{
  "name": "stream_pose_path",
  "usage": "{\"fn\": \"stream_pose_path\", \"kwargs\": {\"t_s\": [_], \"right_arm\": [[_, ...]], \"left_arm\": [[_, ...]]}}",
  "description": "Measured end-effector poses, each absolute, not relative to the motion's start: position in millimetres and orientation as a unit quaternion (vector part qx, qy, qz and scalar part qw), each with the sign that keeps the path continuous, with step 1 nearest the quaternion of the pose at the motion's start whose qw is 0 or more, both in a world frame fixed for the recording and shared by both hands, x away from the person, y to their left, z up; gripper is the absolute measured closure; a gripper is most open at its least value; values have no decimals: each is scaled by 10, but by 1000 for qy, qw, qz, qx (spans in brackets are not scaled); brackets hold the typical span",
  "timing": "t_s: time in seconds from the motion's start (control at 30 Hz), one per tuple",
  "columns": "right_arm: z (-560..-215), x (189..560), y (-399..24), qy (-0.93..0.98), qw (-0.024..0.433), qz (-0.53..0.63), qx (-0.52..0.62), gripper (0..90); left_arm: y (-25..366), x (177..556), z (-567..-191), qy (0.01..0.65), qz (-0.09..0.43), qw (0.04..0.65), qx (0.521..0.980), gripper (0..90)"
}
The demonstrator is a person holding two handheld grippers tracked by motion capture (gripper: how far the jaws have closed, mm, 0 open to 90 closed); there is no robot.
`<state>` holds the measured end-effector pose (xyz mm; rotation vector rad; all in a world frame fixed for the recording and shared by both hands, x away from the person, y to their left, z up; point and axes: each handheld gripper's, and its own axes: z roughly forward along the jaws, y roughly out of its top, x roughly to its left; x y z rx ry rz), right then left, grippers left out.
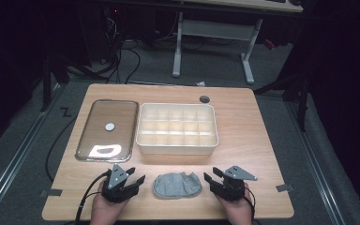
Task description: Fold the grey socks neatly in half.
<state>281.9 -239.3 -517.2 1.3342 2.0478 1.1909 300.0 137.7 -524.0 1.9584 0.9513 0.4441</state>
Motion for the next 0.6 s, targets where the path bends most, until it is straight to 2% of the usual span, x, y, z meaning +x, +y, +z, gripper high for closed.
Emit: {"fn": "stream_pose_path", "kwargs": {"t_s": [0.07, 0.23, 0.4, 0.6], "right_arm": [[-5197, 2811, -2392, 741, 224, 412, 481, 558], [-5209, 2836, -2451, 736, 214, 411, 494, 531], [-5190, 2781, -2480, 732, 226, 417, 489, 481], [-5142, 2794, -2388, 736, 229, 428, 472, 479]], "left_arm": [[1352, 3017, -5275, 380, 171, 427, 803, 478], [1296, 2985, -5259, 365, 181, 429, 806, 463], [1292, 2974, -5262, 363, 180, 427, 808, 459], [1292, 2967, -5254, 360, 184, 428, 808, 457]]}}
